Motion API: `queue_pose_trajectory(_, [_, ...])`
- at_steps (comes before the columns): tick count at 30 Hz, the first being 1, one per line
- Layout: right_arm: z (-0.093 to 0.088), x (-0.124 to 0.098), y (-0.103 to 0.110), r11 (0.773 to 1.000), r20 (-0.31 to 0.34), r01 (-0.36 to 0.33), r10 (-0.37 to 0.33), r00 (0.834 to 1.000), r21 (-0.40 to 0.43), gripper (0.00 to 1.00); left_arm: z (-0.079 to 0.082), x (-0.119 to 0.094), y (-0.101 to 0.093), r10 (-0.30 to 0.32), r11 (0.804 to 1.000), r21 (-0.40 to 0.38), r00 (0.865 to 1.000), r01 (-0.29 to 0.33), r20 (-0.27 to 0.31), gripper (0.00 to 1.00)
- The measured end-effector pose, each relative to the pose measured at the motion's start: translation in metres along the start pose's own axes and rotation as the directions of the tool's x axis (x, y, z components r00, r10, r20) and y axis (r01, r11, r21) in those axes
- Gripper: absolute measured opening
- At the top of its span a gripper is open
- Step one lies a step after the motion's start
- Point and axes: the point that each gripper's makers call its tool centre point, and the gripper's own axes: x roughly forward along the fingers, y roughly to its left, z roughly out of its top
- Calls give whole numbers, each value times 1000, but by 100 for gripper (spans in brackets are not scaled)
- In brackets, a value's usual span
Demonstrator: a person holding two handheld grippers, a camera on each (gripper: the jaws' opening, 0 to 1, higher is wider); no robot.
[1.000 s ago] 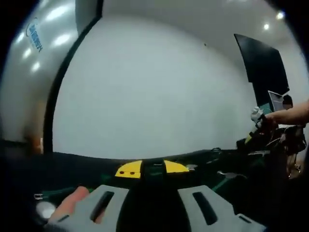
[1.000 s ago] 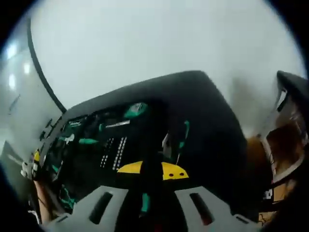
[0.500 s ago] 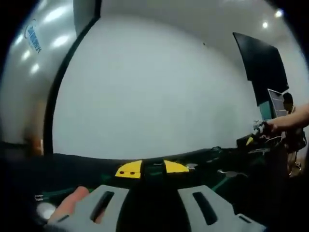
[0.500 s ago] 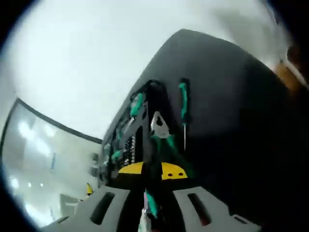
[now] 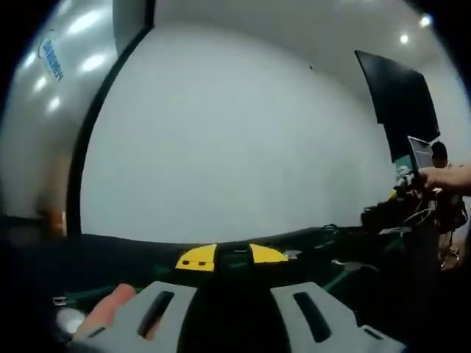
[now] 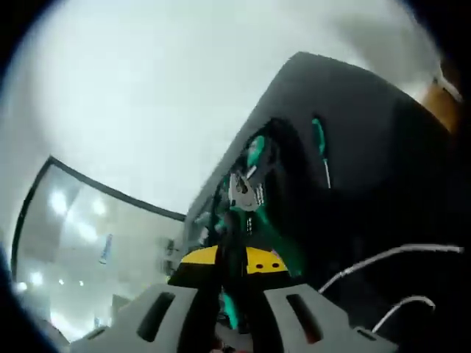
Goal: Pick up the tools and put them into their designated positions in the toolbox.
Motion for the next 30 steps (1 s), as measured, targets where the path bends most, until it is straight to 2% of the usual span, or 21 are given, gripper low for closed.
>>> queue_pose_trajectory(5, [-9, 8, 0, 987, -2, 80, -81, 997, -142, 9, -2, 0, -2, -3, 1000, 4, 1000, 3, -10, 16])
queue_pose_trajectory(7, [-7, 12, -4, 972, 8, 118, -119, 993, -204, 9, -3, 1, -2, -2, 1000, 8, 1000, 3, -15, 16])
queue_pose_trajectory(8, [-20, 14, -3, 952, 22, 152, -152, 988, -267, 9, -3, 1, -2, -2, 1000, 10, 1000, 2, -17, 16])
queue_pose_trajectory(9, [-45, 17, 2, 908, 39, 191, -190, 981, -374, 9, -3, 0, -3, -1, 1000, 13, 1000, 2, -17, 16])
queue_pose_trajectory(11, [-106, 21, 28, 771, 75, 238, -241, 967, -591, 7, -4, 0, -3, -1, 1000, 13, 1000, 1, -19, 15])
queue_pose_trajectory(12, [-132, 21, 46, 724, 79, 230, -237, 968, -650, 4, -4, 0, -3, -2, 1000, 12, 1000, 2, -23, 15])
queue_pose_trajectory(13, [-149, 20, 65, 732, 61, 193, -203, 977, -653, 4, -5, 0, -3, 0, 1000, 15, 1000, 1, -28, 15])
queue_pose_trajectory(14, [-156, 16, 84, 784, 28, 129, -141, 990, -607, 6, -6, 0, -3, 1, 1000, 20, 1000, 0, -30, 15])
queue_pose_trajectory(16, [-151, 3, 113, 767, 71, 62, -21, 997, -639, 7, -7, 0, -6, 2, 1000, 29, 999, -1, -37, 15])
queue_pose_trajectory(17, [-143, -1, 110, 756, 100, 82, -22, 995, -650, 10, -7, 0, -6, 3, 999, 33, 999, -2, -39, 15])
queue_pose_trajectory(18, [-127, -15, 93, 648, 196, 220, -110, 974, -729, 9, -8, 0, -6, 2, 999, 35, 999, -1, -43, 15])
queue_pose_trajectory(19, [-121, -17, 86, 610, 212, 250, -135, 968, -752, 8, -8, 0, -6, 2, 999, 38, 999, 0, -45, 15])
queue_pose_trajectory(20, [-111, -21, 66, 499, 246, 306, -184, 952, -811, 5, -9, 0, -6, 2, 999, 40, 999, 0, -47, 15])
queue_pose_trajectory(21, [-112, -22, 52, 452, 250, 328, -225, 942, -830, 2, -9, 0, -6, 2, 999, 42, 999, 0, -47, 15])
queue_pose_trajectory(23, [-107, -25, 15, 321, 237, 343, -327, 915, -883, 0, -8, 0, -6, 1, 999, 41, 999, 0, -46, 15])
queue_pose_trajectory(24, [-88, -27, -1, 263, 268, 369, -351, 897, -891, 0, -9, 0, -6, 1, 999, 41, 999, 1, -47, 15])
queue_pose_trajectory(26, [-88, -31, -13, 318, 271, 403, -387, 881, -858, 0, -9, 0, -7, 2, 999, 42, 999, 0, -50, 15])
queue_pose_trajectory(27, [-101, -32, -17, 386, 215, 368, -384, 898, -846, 0, -9, 0, -7, 0, 999, 42, 999, 2, -51, 15])
queue_pose_trajectory(28, [-112, -30, -18, 420, 153, 317, -380, 912, -850, 0, -10, 1, -7, -1, 999, 43, 999, 3, -53, 15])
queue_pose_trajectory(29, [-121, -28, -18, 442, 68, 233, -356, 932, -866, 0, -10, 1, -8, -1, 999, 46, 998, 3, -56, 15])
queue_pose_trajectory(30, [-116, -25, -12, 439, 95, 231, -311, 946, -868, 0, -11, 1, -7, -1, 999, 47, 998, 4, -58, 15])
